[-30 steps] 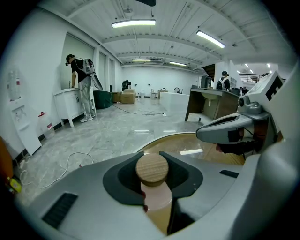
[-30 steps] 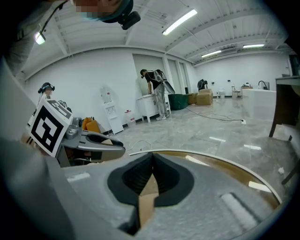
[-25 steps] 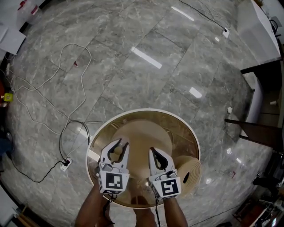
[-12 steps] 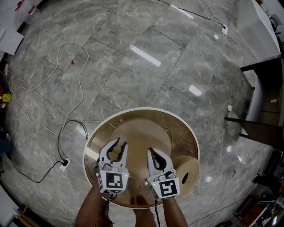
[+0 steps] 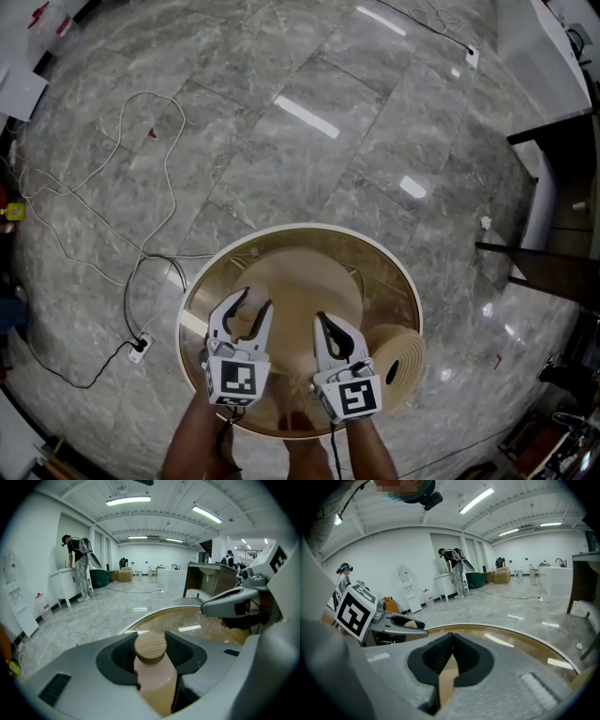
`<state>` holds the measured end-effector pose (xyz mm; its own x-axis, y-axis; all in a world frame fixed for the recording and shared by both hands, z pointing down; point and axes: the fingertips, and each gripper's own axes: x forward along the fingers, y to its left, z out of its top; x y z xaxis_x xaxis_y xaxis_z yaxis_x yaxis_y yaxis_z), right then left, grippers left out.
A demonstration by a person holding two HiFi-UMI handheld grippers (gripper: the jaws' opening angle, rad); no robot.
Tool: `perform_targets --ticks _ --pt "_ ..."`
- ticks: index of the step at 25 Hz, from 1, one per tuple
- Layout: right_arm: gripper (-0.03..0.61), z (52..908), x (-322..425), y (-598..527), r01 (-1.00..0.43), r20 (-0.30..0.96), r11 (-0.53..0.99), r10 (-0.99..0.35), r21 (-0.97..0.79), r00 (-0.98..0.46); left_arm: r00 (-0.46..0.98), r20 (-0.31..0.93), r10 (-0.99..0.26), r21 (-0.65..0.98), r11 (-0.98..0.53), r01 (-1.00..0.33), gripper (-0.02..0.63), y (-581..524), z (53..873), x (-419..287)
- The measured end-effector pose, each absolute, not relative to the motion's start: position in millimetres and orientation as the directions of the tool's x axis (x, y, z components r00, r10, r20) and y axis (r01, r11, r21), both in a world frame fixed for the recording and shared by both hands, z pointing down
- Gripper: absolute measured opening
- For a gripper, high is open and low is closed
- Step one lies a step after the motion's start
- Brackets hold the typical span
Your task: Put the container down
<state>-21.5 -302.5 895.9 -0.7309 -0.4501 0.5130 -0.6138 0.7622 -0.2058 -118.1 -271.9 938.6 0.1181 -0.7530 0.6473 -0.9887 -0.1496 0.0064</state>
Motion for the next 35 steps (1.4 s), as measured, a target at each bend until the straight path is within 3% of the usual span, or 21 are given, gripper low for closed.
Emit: perform_targets --ticks 3,6,21,35 --pt "0.0 891.7 -21.3 -301.9 -0.614 0.512 0.762 -0.452 -0.204 -0.73 0.171 0.649 -0.741 0.057 -0.176 -0.983 0.252 -276.6 932.1 -116.2" --pt "0.0 885.0 -22.7 -304.9 -0.619 0.49 0.76 -0.47 -0.199 -0.734 0.17 0.648 -0.743 0.056 -0.176 -0.983 0.261 -274.5 928.8 -115.7" --pt "0.0 827.8 -27.3 -295.2 -0.659 0.477 0.738 -0.531 -0.146 -0.701 0.164 0.594 -0.788 0.052 -0.166 -0.985 0.259 -263.6 862.1 -132.9" --pt "0.0 658.3 -28.1 -280.1 -0.71 0.375 0.698 -0.637 -0.09 -0.673 0.2 0.483 -0.852 0.022 -0.216 -0.976 0.195 -247.8 677.3 -137.8"
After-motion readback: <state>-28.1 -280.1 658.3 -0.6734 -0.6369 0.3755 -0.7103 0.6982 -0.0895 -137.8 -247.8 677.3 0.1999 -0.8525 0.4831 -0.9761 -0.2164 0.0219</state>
